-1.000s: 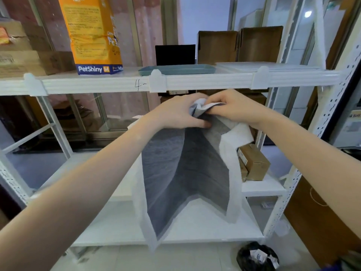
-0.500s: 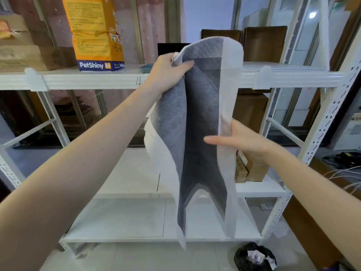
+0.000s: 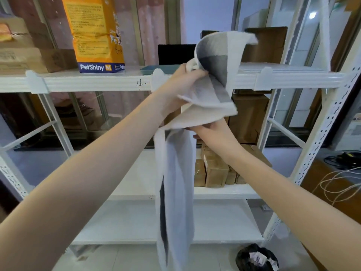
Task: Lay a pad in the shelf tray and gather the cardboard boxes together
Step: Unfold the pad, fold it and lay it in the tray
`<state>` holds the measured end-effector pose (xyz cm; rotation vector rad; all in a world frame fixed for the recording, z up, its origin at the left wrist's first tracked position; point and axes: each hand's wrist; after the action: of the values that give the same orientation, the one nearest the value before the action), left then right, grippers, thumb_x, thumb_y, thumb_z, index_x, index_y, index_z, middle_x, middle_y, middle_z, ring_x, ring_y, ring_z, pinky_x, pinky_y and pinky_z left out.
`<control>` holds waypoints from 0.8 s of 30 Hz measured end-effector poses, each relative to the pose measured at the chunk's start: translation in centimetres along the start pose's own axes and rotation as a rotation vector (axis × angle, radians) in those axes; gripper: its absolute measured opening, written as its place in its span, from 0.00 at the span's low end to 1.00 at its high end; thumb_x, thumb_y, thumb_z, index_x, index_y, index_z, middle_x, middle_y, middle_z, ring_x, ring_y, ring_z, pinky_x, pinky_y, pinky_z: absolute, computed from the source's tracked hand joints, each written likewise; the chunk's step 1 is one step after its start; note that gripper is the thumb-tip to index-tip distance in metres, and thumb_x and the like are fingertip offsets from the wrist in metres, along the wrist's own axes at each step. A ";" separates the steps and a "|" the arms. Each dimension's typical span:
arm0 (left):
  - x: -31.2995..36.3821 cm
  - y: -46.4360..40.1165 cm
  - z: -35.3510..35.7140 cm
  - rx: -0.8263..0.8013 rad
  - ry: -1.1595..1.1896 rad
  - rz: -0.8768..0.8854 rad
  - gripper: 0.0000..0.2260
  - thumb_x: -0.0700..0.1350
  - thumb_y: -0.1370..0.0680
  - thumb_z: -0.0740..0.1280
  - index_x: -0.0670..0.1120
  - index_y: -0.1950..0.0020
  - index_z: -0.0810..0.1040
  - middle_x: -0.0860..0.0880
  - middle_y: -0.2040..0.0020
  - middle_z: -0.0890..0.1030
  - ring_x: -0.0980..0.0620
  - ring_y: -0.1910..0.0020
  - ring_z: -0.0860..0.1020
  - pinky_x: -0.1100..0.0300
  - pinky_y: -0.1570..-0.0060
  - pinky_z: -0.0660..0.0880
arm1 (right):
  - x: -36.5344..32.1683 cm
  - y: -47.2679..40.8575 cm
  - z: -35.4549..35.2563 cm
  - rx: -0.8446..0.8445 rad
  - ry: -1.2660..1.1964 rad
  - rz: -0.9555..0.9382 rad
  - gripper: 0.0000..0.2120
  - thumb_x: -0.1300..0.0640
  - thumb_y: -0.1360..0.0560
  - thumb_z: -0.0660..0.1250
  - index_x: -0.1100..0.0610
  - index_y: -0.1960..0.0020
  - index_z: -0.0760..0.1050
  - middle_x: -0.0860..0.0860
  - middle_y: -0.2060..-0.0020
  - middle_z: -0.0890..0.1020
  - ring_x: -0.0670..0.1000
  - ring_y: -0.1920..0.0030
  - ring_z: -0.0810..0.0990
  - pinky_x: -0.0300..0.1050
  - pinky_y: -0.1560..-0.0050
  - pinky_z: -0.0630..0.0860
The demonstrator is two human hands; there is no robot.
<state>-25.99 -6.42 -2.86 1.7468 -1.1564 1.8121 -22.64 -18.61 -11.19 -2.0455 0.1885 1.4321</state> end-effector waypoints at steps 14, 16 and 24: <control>-1.8 1.6 -1.9 -0.102 -0.254 0.025 0.32 0.43 0.37 0.71 0.36 0.35 0.67 0.46 0.52 0.77 0.58 0.58 0.78 0.69 0.66 0.75 | -1.7 -2.0 -0.5 0.133 -0.066 -0.016 0.08 0.61 0.24 0.65 0.58 0.45 0.74 0.50 0.57 0.81 0.42 0.63 0.82 0.40 0.60 0.82; -2.2 2.0 -2.1 -0.099 -0.264 -0.067 0.36 0.49 0.36 0.75 0.40 0.33 0.65 0.47 0.47 0.78 0.55 0.52 0.79 0.63 0.60 0.77 | -1.6 -2.1 -0.9 0.139 -0.077 0.014 0.08 0.62 0.23 0.64 0.55 0.45 0.74 0.52 0.55 0.81 0.46 0.59 0.82 0.45 0.58 0.83; -2.5 3.7 -1.8 -0.162 0.018 -0.174 0.23 0.64 0.24 0.58 0.46 0.43 0.76 0.48 0.53 0.81 0.52 0.53 0.80 0.59 0.50 0.78 | -1.3 -3.1 -1.8 0.290 -0.083 0.063 0.07 0.61 0.23 0.61 0.56 0.47 0.75 0.54 0.53 0.82 0.50 0.55 0.82 0.37 0.68 0.79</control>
<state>-29.52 -6.60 -6.15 1.6789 -1.0760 1.5836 -20.33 -17.51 -8.37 -1.7561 0.4038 1.4326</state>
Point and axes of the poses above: each hand's wrist, its own y-axis away from the middle knuckle, its own z-axis out of the palm, x = y × z
